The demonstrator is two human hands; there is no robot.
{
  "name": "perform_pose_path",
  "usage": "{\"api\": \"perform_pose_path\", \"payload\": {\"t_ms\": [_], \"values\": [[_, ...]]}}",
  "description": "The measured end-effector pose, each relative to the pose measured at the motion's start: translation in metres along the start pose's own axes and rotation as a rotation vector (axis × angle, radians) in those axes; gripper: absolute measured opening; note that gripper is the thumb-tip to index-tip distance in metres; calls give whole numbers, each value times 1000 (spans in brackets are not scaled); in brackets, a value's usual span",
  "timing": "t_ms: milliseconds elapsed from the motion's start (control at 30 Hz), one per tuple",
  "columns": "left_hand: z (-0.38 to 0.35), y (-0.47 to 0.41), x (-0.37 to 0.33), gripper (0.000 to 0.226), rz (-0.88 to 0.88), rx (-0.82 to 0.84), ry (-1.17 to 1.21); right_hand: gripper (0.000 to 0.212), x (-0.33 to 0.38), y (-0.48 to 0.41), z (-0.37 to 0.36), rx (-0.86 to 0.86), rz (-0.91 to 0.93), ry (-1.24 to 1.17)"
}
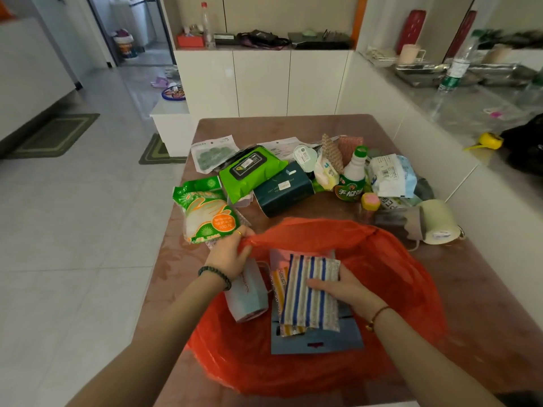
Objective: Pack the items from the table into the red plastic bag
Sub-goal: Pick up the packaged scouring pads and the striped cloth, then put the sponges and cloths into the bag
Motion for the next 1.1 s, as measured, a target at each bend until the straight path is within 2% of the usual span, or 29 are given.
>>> {"api": "perform_pose_path", "payload": {"t_ms": [100,167,200,267,300,333,433,500,633,733,867,933,1033,1100], "values": [[-6,5,-5,24,-31,60,-93,64,-3,-5,1,-104,49,123],[-2,10,-30,45,-209,2,-237,70,3,-2,10,-203,128,269],[-3,16,-49,48,-336,-42,-250,73,6,0,16,-264,156,326],[-16,31,-79,42,-486,-59,-225,74,7,12,27,-381,181,373],[-27,35,-87,38,-468,-31,-215,70,6,18,27,-406,202,392],[-41,36,-84,38,-369,15,-185,66,4,20,22,-393,230,407],[-91,39,-42,56,76,203,-28,61,3,17,2,-302,274,393],[-106,40,-34,63,172,197,97,59,11,13,-8,-264,313,389],[-104,29,-32,62,205,160,119,44,30,16,-11,-181,423,393],[-77,10,-48,52,142,100,63,31,76,26,30,-271,518,294],[-40,-54,-89,33,11,-53,224,38,157,0,94,-394,578,180],[-31,-96,-98,30,29,-129,326,49,193,-26,109,-429,581,276],[-42,-152,-99,31,118,-149,494,62,242,-60,116,-528,673,557],[-59,-180,-94,35,191,-151,624,66,262,-86,106,-527,721,789]]}}
Point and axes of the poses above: each hand's wrist, its own y-axis away from the middle knuckle, its own z-axis out of the back of the hand, x = y × z, the point moved 10 cm from there along -y, towards the middle knuckle, and after that the axes turned 8 degrees about -z, right-handed, at the moved point
